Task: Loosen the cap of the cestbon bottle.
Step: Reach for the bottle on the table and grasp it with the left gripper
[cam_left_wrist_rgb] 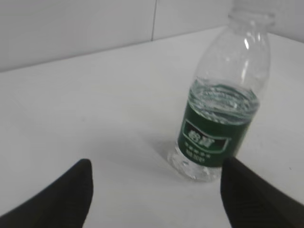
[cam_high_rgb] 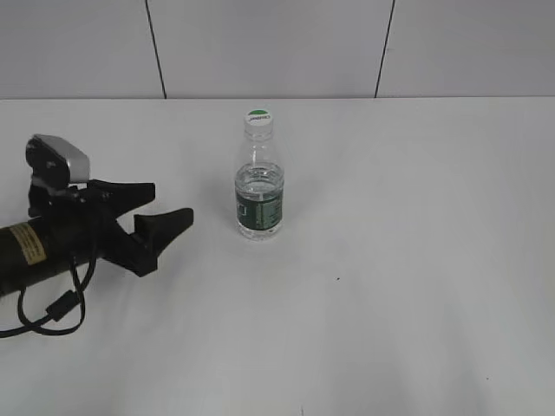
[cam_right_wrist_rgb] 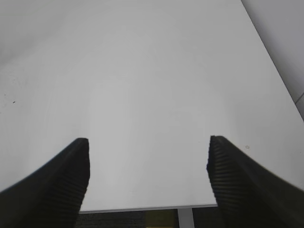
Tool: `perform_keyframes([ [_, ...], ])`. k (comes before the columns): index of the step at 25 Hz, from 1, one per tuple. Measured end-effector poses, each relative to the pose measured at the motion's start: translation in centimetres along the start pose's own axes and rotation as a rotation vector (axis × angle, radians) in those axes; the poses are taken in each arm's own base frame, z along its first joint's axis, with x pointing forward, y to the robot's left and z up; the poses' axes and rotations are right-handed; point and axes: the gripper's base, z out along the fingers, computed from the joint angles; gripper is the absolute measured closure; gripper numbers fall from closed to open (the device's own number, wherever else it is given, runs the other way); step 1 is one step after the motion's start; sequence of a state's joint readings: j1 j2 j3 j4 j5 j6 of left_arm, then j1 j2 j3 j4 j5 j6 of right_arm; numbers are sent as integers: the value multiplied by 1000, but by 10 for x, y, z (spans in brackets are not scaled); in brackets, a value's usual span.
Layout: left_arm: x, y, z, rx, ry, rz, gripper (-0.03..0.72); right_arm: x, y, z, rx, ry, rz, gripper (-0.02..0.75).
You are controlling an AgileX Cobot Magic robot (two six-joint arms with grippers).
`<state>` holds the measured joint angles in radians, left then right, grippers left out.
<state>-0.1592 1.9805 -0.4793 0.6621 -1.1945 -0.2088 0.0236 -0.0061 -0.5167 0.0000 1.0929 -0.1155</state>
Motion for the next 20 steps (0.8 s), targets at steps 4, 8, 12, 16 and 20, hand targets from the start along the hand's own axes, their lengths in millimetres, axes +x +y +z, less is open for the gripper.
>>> perform_keyframes([
  [4, 11, 1, 13, 77, 26, 19, 182, 0, 0, 0, 0, 0, 0, 150],
  [8, 10, 3, 29, 131, 10, 57, 182, 0, 0, 0, 0, 0, 0, 150],
  [12, 13, 2, 47, 185, -1, 87, 182, 0, 0, 0, 0, 0, 0, 150],
  [16, 16, -7, 61, 232, -1, 102, 182, 0, 0, 0, 0, 0, 0, 150],
  [20, 16, -11, 74, 222, -18, 98, 182, 0, 0, 0, 0, 0, 0, 150],
])
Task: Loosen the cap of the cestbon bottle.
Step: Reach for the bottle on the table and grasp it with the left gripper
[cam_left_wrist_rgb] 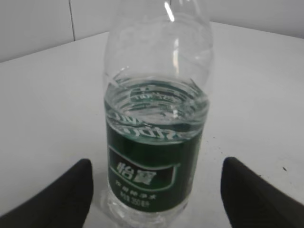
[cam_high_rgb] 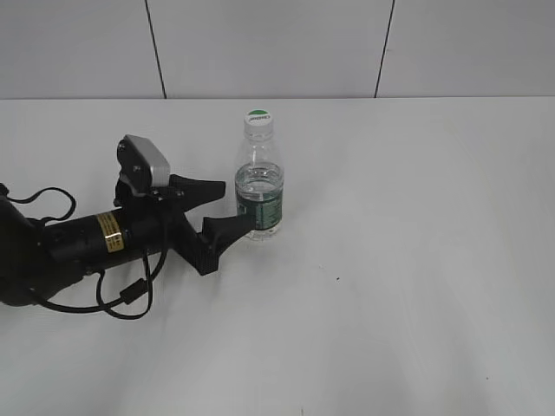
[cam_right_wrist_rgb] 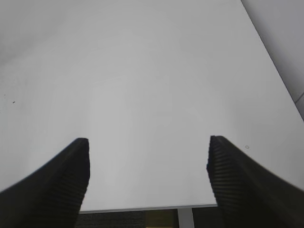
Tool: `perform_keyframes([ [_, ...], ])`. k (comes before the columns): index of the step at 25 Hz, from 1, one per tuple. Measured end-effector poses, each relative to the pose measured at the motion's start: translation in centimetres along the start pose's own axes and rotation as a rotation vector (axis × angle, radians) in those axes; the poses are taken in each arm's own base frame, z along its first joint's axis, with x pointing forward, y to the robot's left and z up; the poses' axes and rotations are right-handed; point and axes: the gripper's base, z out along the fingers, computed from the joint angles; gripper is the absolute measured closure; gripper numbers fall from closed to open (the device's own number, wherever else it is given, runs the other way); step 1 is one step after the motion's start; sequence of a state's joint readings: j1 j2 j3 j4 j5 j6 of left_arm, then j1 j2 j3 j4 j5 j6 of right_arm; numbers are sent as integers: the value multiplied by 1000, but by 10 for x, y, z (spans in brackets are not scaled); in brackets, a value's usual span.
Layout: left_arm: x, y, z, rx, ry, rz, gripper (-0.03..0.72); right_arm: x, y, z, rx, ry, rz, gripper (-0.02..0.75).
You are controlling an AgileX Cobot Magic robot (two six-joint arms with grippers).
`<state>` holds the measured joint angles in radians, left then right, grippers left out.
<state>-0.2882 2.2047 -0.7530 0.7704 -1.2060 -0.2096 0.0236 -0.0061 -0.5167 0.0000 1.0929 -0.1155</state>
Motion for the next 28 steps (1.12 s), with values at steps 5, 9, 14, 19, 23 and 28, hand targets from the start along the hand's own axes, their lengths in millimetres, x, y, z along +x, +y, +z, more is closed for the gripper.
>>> perform_keyframes([
  [5, 0, 4, 10, -2, -15, 9, 181, 0, 0, 0, 0, 0, 0, 150],
  [9, -4, 8, 16, 2, -35, 29, 181, 0, 0, 0, 0, 0, 0, 150],
  [14, 0, 11, 21, 15, -38, 26, 181, 0, 0, 0, 0, 0, 0, 150],
  [19, 10, 13, 30, 49, -22, 31, 179, 0, 0, 0, 0, 0, 0, 150],
  [23, 5, 16, 35, 63, -40, 41, 179, 0, 0, 0, 0, 0, 0, 150],
  [28, -3, 20, 43, 76, -67, 31, 179, 0, 0, 0, 0, 0, 0, 150],
])
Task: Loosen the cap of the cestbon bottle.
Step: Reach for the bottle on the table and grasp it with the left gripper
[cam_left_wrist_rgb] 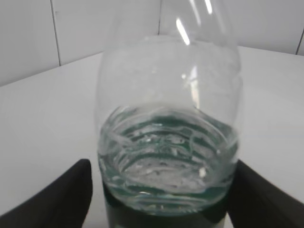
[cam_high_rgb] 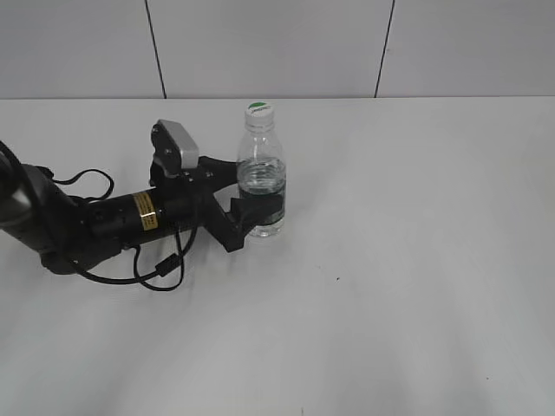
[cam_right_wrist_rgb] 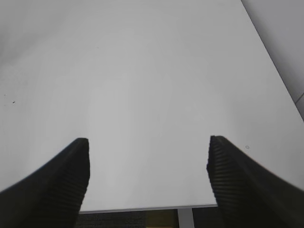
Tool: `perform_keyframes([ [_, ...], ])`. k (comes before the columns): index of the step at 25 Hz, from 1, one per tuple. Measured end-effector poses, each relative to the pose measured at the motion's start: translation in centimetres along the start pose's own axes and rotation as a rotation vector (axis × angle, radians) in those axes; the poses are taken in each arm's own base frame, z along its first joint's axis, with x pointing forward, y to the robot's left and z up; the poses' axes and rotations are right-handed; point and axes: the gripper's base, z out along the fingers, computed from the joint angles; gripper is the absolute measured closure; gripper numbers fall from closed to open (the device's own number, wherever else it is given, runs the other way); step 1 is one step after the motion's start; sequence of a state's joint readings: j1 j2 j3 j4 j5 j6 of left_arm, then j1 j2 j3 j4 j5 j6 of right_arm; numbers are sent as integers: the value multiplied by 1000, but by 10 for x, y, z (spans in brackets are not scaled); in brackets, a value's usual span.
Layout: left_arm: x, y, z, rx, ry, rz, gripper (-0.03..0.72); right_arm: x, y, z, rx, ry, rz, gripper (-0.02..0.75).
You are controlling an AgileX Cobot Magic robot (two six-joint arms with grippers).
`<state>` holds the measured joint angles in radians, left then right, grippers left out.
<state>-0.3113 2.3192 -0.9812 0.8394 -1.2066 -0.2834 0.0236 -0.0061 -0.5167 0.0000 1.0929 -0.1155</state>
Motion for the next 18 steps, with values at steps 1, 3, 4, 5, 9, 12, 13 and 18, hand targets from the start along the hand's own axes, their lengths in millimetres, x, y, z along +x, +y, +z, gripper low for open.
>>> perform_keyframes([
  [1, -1, 0, 2, 3, -4, 1, 179, 0, 0, 0, 0, 0, 0, 150],
  [3, -3, -3, 6, 15, -8, 7, 178, 0, 0, 0, 0, 0, 0, 150],
  [4, -3, -5, 10, 21, -1, 12, 178, 0, 0, 0, 0, 0, 0, 150],
  [5, -4, -5, 13, 24, 8, 19, 178, 0, 0, 0, 0, 0, 0, 150],
  [9, -3, -9, 26, 40, 18, 37, 178, 0, 0, 0, 0, 0, 0, 150],
  [12, 2, -8, 28, 40, 25, 33, 178, 0, 0, 0, 0, 0, 0, 150],
  [13, 3, -8, 28, 40, 28, 31, 178, 0, 0, 0, 0, 0, 0, 150],
  [18, 3, -8, 29, 38, 29, 30, 182, 0, 0, 0, 0, 0, 0, 150],
])
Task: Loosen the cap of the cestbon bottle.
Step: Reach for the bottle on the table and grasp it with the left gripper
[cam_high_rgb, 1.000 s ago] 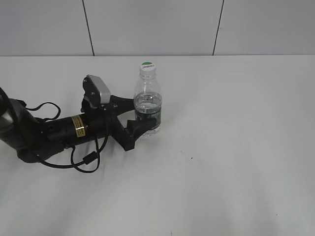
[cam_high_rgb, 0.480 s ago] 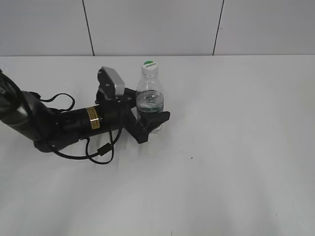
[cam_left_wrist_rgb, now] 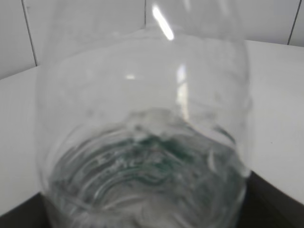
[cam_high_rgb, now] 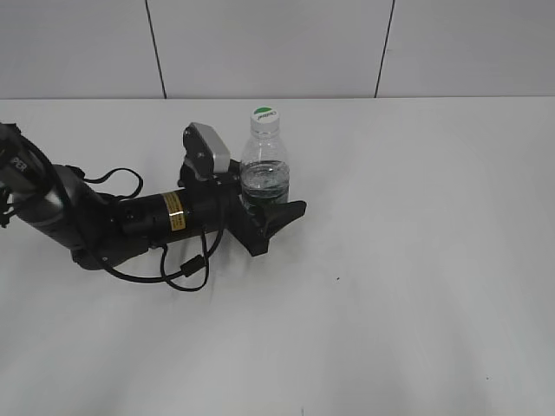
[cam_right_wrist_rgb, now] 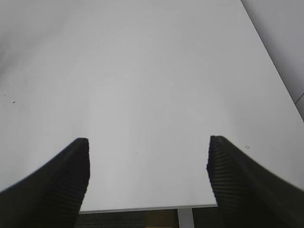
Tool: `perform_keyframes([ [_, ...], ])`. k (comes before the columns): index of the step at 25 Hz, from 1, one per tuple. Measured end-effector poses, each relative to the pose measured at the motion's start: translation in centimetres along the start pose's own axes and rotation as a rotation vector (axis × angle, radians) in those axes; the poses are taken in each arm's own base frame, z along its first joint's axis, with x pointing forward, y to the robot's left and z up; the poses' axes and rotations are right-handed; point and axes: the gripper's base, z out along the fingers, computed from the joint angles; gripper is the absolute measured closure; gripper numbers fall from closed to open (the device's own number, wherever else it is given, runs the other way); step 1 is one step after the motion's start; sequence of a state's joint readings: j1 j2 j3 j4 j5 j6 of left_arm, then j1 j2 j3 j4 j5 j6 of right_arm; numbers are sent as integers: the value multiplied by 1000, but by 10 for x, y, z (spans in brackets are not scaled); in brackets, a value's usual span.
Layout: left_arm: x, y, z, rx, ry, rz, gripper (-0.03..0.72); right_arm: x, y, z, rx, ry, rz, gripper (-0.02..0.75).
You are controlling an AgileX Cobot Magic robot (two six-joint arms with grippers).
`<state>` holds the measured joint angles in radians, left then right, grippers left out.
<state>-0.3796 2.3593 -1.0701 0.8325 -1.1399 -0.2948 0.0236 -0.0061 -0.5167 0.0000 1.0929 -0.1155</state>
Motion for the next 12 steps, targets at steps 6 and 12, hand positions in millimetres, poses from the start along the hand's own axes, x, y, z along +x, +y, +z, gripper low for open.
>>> perform_keyframes([
  [6, 1, 1, 0, -7, 15, -1, 195, 0, 0, 0, 0, 0, 0, 150],
  [12, 1, 3, 0, -30, 15, -12, 286, 0, 0, 0, 0, 0, 0, 150],
])
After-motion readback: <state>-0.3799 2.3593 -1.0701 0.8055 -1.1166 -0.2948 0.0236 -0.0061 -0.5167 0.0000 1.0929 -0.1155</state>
